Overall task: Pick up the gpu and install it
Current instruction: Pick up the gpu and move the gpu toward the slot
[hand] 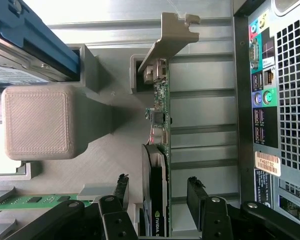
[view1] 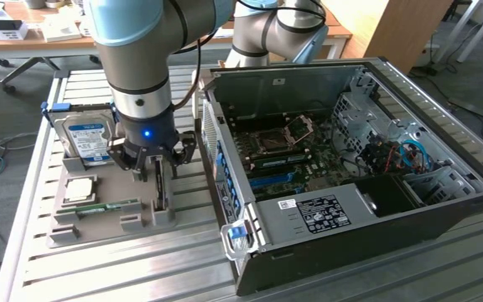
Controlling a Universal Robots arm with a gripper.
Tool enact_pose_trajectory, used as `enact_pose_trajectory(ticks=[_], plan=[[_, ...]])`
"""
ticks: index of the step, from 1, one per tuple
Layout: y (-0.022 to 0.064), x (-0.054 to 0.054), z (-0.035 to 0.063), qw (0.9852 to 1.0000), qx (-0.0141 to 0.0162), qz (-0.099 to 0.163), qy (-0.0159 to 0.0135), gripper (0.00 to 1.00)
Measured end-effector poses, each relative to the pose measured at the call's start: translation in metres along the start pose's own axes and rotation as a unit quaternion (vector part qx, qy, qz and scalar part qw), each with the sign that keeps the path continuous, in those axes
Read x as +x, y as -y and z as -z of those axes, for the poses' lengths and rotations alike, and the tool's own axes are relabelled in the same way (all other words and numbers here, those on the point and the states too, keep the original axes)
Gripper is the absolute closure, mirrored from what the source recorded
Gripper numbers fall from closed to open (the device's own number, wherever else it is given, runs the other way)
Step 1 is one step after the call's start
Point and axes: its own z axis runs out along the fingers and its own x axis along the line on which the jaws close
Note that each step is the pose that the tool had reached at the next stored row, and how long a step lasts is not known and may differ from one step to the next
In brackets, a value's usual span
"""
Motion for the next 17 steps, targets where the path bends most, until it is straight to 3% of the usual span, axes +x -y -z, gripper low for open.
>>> enact_pose_trajectory(ticks=[5,8,10,12,17], plan=[[0.0,0.0,0.0,1.0,0.0,0.0,0.0,0.43],[0.0,0.0,0.0,1.0,0.0,0.0,0.0,0.61],[0.0,0.0001,0.0,1.0,0.0,0.0,-0.0001,0.61],[0.0,0.0,0.0,1.0,0.0,0.0,0.0,0.72],[0.0,0.0,0.0,1.0,0.0,0.0,0.0,0.74]])
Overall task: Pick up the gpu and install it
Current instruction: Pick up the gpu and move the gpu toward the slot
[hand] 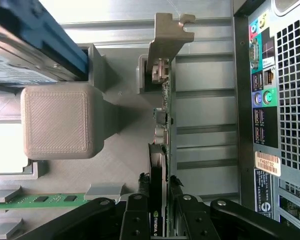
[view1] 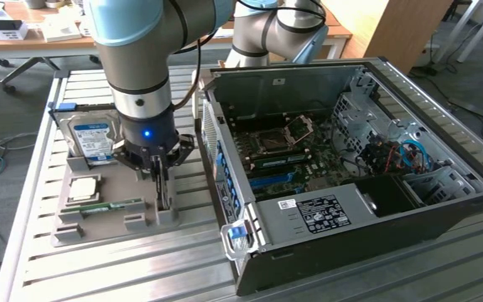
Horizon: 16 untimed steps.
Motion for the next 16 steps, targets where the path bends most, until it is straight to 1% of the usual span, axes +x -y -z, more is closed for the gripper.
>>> enact_pose_trajectory(ticks=[7,12,16], plan=[[0.0,0.0,0.0,1.0,0.0,0.0,0.0,0.74],[0.0,0.0,0.0,0.9998,-0.0004,0.018,-0.0008,0.74],[0.0,0.0,-0.0001,0.9998,-0.0004,0.018,-0.0009,0.74]])
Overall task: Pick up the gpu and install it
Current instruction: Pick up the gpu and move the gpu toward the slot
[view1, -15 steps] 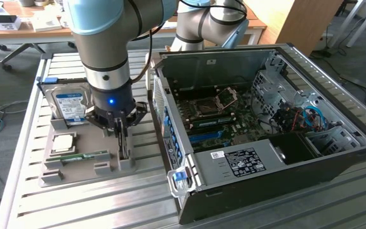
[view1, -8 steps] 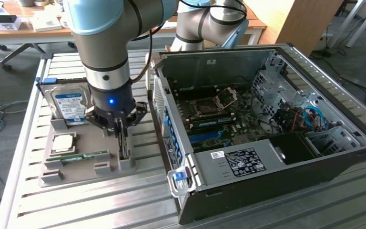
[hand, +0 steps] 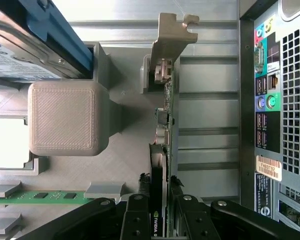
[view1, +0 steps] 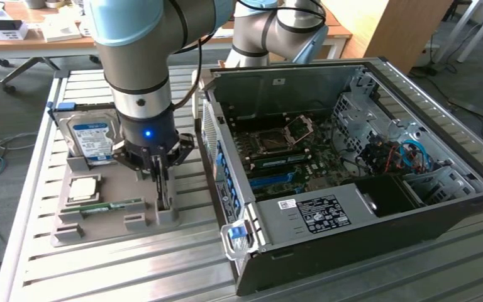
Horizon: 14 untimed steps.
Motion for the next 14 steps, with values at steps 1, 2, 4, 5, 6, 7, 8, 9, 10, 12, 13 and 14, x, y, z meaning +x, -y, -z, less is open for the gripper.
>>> enact_pose_trajectory(ticks=[1,2,4,5,6,7,8,9,10,12,13,14], plan=[[0.0,0.0,0.0,1.0,0.0,0.0,0.0,0.74],[0.0,0.0,0.0,1.0,0.0,0.0,0.0,0.74],[-0.0001,0.0,0.001,1.0,0.0,0.0,0.0001,0.74],[-0.0001,0.0,0.0023,1.0,0.0,0.0,0.0,0.74],[-0.0002,0.0,0.004,1.0,0.0,0.0,0.0,0.74],[-0.0003,0.0,0.0061,1.0,0.0,0.0,0.0,0.74],[-0.0004,0.0,0.0081,1.0,0.0,0.0,0.0,0.74],[-0.0005,0.0,0.0104,1.0,0.0,0.0,0.0,0.74],[-0.0006,0.0,0.0129,1.0,0.0,0.0,0.0,0.74],[-0.0009,0.0,0.0187,1.0,0.0,0.0,0.0,0.74],[-0.0011,0.0,0.0217,1.0,0.0,0.0,0.0,0.74],[-0.0012,-0.001,0.0251,1.0,0.0,0.0,0.0,0.74]])
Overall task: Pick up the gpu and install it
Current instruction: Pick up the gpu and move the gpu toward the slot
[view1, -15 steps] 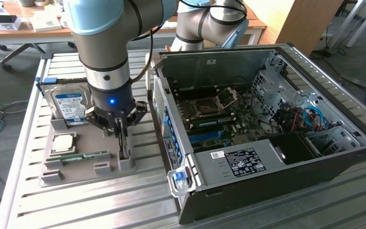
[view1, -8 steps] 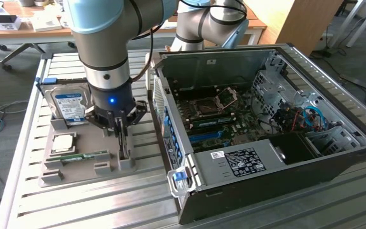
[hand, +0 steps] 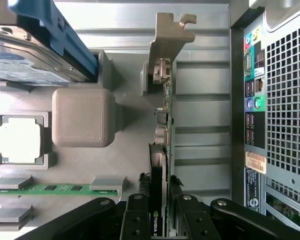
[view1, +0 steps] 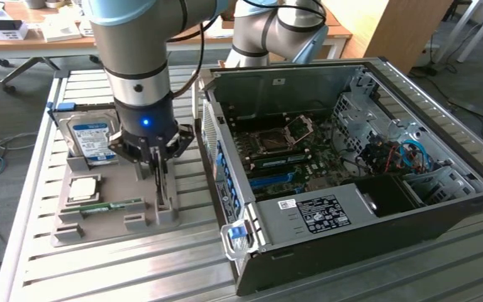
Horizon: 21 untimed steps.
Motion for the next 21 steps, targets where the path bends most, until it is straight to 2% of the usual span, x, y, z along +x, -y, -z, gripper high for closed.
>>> enact_pose_trajectory(ticks=[21], plan=[[-0.0045,-0.002,0.0928,1.0,0.0002,0.0,0.0,0.74]])
